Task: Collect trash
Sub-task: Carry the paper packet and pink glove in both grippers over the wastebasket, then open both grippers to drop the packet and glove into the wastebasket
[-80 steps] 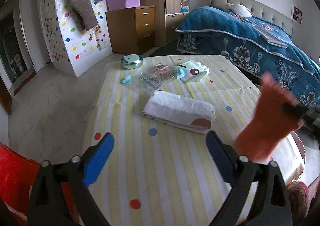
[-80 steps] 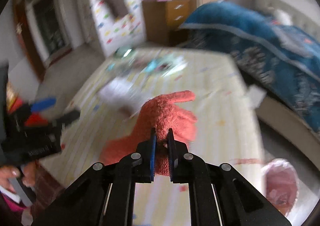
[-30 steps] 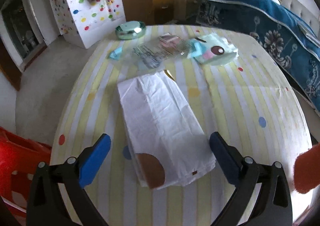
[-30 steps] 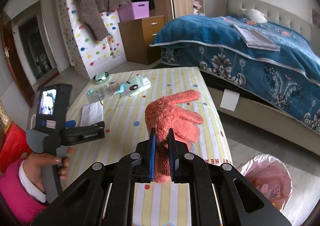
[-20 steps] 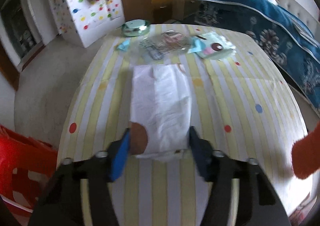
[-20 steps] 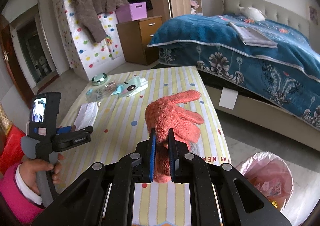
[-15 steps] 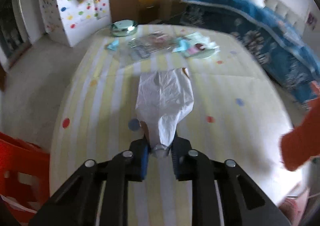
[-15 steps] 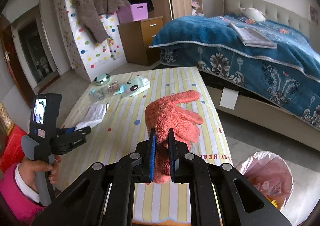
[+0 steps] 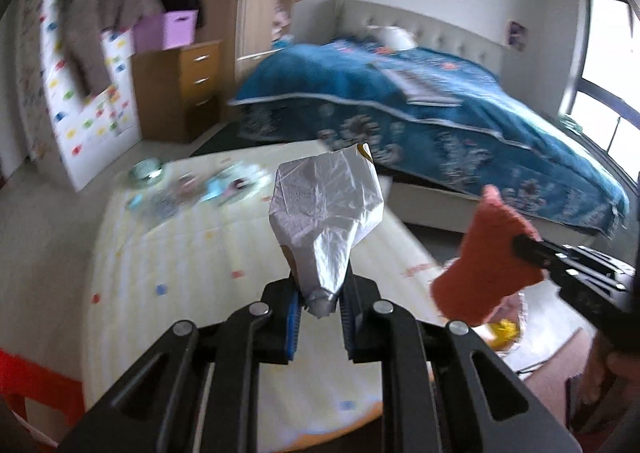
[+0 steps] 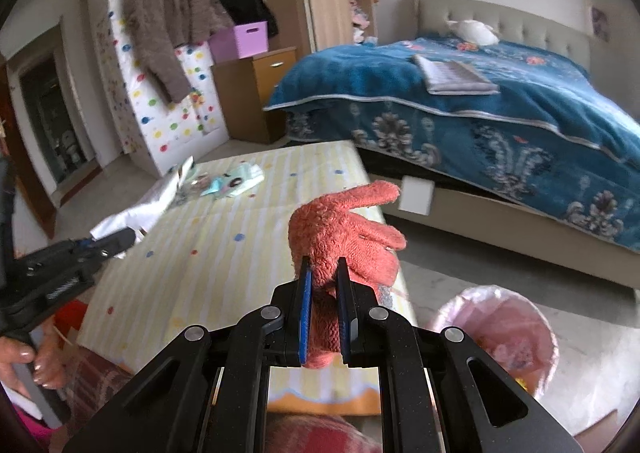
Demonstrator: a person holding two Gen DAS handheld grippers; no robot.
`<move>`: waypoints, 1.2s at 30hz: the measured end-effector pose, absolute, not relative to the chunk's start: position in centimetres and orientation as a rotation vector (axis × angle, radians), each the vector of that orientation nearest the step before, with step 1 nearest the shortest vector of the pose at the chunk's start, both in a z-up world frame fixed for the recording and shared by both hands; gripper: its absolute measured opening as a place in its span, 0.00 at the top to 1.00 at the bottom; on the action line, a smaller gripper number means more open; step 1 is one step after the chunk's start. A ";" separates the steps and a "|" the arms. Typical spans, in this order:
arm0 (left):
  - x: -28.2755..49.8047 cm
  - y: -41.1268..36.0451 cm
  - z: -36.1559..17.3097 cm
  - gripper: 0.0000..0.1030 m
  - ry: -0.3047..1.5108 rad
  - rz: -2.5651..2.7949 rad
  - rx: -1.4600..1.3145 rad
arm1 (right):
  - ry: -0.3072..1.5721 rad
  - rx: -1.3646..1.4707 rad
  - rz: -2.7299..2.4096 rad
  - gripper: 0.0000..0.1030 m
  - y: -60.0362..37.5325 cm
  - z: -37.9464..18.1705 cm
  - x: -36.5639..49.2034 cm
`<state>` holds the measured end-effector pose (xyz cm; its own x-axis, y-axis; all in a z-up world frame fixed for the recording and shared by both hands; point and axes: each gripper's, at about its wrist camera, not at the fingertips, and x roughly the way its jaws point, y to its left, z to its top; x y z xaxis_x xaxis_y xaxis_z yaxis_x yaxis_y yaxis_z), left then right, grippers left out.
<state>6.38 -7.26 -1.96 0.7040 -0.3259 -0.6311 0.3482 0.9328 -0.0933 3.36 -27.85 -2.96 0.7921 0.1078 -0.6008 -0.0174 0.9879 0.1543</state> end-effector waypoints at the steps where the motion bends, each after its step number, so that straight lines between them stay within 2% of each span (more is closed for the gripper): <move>1: 6.0 -8.5 -1.8 0.86 0.686 -0.398 0.046 | 0.650 0.150 0.047 0.89 -28.6 -2.9 2.7; 13: 4.8 -22.1 -2.7 0.86 0.659 -0.630 0.178 | 0.641 0.230 -0.171 0.89 -37.7 -4.4 -1.5; 27: 6.3 -33.7 -8.0 0.83 0.756 -0.793 0.251 | 0.680 0.323 -0.298 0.87 -47.9 -8.5 -1.5; 28: 6.5 -34.3 -8.4 0.77 0.765 -0.800 0.256 | 0.685 0.327 -0.299 0.86 -48.2 -8.7 -1.4; 29: 6.7 -34.7 -8.7 0.61 0.775 -0.800 0.262 | 0.698 0.332 -0.303 0.85 -48.5 -9.2 -1.1; 31: 7.1 -35.0 -9.2 0.41 0.789 -0.789 0.259 | 0.729 0.356 -0.296 0.82 -49.3 -10.3 -0.5; 33: 7.3 -34.8 -9.4 0.40 0.800 -0.781 0.251 | 0.740 0.359 -0.307 0.68 -49.6 -10.5 -0.4; 36: 7.6 -33.6 -9.3 0.40 0.804 -0.752 0.247 | 0.733 0.371 -0.314 0.65 -49.7 -10.3 -1.0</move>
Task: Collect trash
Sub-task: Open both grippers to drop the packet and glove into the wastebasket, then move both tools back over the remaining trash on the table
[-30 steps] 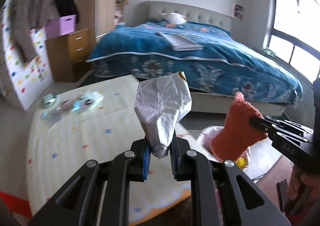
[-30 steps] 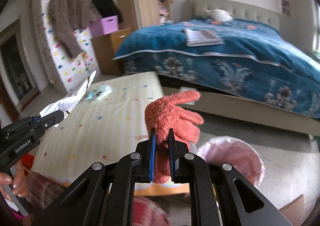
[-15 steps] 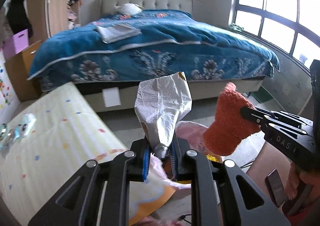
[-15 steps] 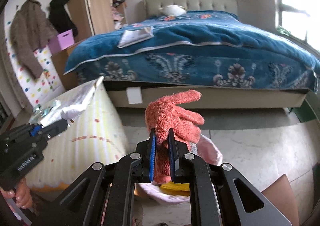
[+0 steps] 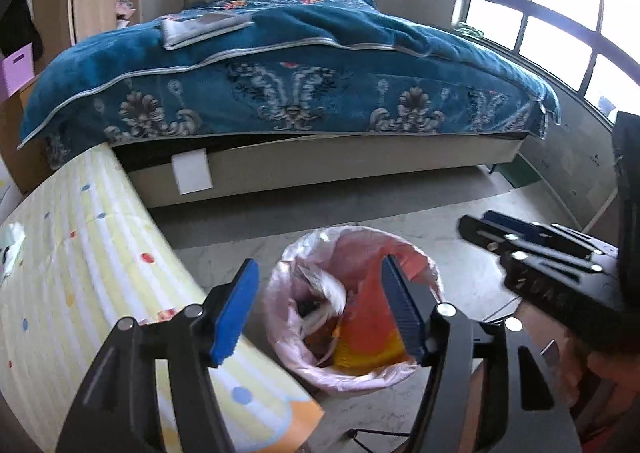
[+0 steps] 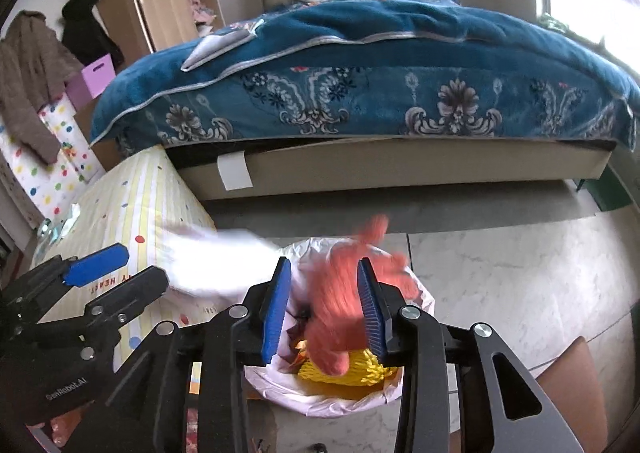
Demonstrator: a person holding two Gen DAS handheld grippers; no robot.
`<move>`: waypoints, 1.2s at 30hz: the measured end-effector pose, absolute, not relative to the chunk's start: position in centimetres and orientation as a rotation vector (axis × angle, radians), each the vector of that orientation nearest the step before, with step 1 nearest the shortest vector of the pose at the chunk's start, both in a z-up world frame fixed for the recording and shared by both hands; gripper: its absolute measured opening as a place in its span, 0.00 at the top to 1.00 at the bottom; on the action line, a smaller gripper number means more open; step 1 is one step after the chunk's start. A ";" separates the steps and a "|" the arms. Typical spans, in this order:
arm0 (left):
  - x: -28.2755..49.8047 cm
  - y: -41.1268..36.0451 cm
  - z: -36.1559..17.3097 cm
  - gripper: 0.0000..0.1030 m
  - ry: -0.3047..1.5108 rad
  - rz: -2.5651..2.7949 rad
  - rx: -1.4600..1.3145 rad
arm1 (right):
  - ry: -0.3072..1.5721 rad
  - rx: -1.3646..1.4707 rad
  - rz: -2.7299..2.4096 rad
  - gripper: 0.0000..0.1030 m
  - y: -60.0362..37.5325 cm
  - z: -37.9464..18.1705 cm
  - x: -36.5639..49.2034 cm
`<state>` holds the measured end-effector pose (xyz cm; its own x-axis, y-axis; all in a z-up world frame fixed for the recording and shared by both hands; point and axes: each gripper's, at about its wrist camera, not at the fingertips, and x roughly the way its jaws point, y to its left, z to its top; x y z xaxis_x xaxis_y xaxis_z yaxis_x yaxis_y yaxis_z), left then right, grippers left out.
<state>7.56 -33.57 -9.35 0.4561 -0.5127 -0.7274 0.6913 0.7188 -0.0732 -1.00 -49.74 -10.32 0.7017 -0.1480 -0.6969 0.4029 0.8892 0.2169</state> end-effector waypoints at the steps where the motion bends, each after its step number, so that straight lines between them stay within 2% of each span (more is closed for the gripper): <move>1: 7.6 -33.1 -9.2 0.40 0.803 -0.744 0.243 | 0.728 0.375 -0.316 0.65 -49.7 -10.1 -1.3; 14: 6.4 -23.8 -6.4 0.32 0.738 -0.584 0.233 | 0.685 0.330 -0.218 0.65 -45.2 -7.2 -1.6; 26: 7.2 -10.0 -4.9 0.27 0.706 -0.347 0.157 | 0.745 0.188 0.002 0.65 -33.4 -4.9 2.9; 36: 11.3 2.4 -5.4 0.24 0.728 -0.105 0.076 | 0.771 0.078 0.136 0.65 -23.5 -5.1 8.6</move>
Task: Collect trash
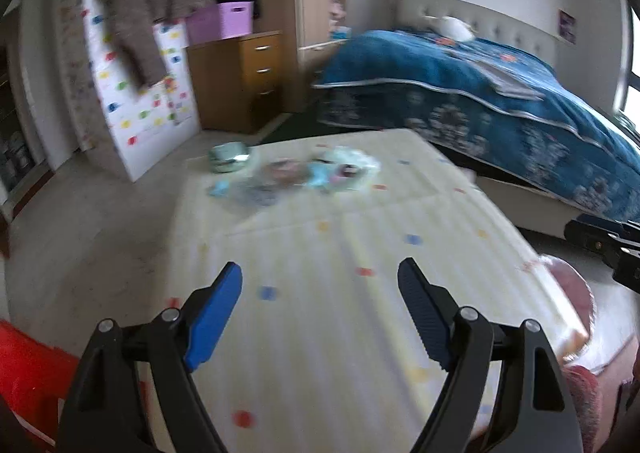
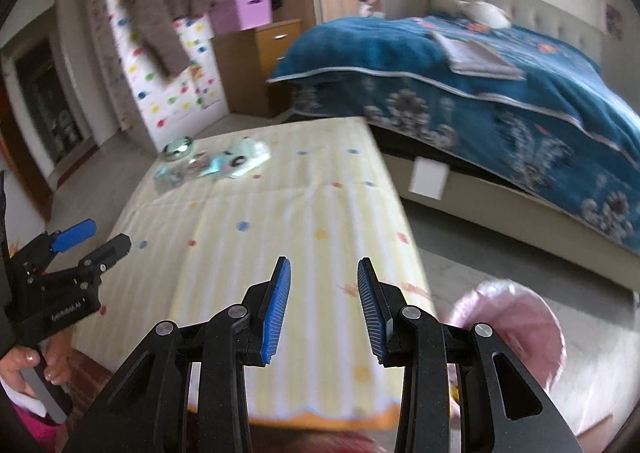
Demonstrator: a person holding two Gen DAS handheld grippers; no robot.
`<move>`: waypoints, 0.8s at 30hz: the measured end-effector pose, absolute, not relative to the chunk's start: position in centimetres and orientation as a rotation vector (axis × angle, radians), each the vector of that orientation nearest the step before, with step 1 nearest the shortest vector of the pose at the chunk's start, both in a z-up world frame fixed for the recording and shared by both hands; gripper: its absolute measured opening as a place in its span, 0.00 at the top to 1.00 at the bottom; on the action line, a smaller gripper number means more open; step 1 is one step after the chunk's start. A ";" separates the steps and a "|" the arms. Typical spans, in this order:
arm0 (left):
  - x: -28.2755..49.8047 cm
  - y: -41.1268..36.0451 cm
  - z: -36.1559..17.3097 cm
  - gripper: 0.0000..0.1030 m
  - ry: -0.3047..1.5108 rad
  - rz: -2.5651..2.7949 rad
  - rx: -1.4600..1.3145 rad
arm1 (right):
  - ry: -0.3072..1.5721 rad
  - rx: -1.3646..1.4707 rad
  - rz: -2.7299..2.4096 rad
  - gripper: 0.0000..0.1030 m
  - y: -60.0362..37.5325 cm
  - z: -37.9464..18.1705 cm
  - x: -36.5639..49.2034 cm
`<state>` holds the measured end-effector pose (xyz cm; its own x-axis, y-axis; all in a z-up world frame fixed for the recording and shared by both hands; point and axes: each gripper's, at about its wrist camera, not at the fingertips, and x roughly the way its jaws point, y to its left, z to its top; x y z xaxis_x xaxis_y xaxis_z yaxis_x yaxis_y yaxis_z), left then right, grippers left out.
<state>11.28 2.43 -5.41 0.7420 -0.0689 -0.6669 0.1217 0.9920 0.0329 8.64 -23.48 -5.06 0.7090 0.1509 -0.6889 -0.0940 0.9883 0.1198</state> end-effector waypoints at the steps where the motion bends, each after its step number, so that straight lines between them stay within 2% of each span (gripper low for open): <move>1: 11.6 3.2 -5.5 0.24 0.729 -0.090 0.071 | 0.774 0.062 0.154 0.65 -22.2 -5.1 9.6; 9: 14.9 8.6 -6.4 0.24 0.753 0.005 0.025 | 0.812 0.003 0.230 0.65 -16.1 -6.1 15.4; 24: 15.6 11.5 -6.5 0.24 0.765 0.093 -0.005 | 0.814 -0.038 0.330 0.65 -10.6 -7.0 21.7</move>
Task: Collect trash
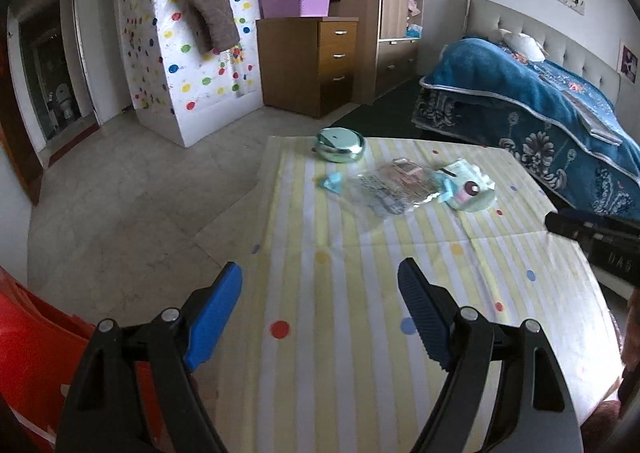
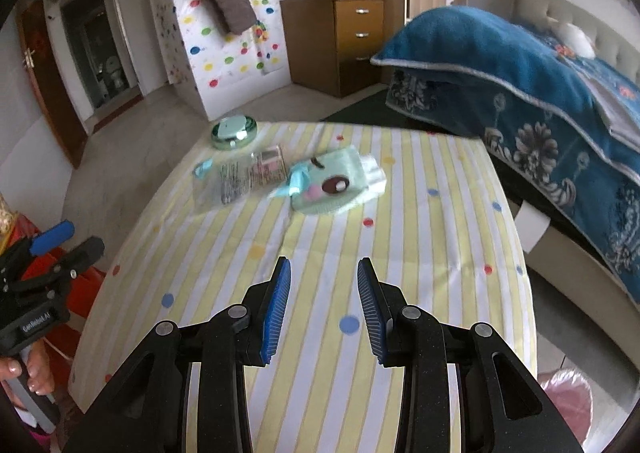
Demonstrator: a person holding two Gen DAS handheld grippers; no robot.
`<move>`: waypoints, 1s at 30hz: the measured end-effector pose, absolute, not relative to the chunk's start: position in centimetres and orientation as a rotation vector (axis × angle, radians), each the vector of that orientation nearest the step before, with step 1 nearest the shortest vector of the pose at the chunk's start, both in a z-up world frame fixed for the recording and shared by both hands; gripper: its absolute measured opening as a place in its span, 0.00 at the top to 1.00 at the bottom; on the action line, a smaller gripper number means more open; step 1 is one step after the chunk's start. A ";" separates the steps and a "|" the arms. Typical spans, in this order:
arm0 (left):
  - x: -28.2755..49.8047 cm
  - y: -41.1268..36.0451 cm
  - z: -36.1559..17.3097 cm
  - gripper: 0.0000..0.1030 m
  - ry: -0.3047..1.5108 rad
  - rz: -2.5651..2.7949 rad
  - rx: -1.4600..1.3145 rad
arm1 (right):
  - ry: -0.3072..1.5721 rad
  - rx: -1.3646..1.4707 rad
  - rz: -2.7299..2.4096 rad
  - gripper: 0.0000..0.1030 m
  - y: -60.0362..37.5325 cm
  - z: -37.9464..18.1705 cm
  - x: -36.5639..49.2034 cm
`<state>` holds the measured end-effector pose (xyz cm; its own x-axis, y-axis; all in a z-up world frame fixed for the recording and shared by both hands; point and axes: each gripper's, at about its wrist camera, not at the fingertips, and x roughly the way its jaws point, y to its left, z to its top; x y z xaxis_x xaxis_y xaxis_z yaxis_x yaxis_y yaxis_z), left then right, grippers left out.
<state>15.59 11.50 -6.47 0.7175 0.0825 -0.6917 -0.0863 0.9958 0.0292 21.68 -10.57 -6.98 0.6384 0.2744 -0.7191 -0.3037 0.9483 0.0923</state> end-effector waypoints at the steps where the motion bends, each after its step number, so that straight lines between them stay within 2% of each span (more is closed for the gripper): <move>1: 15.7 11.7 -6.4 0.24 0.763 0.099 0.001 | 0.810 -0.034 0.329 0.65 -10.6 -7.0 21.9; 5: 16.5 12.4 -5.9 0.20 0.748 0.115 0.011 | 0.814 -0.025 0.324 0.65 -10.4 -7.5 23.1; 28: 34.4 8.2 -11.7 0.20 0.854 0.099 0.022 | 0.840 0.044 0.316 0.65 -9.0 -11.4 37.2; 30: 34.9 7.9 -12.5 0.26 0.898 0.096 0.038 | 0.856 0.028 0.324 0.65 -8.5 -11.7 38.2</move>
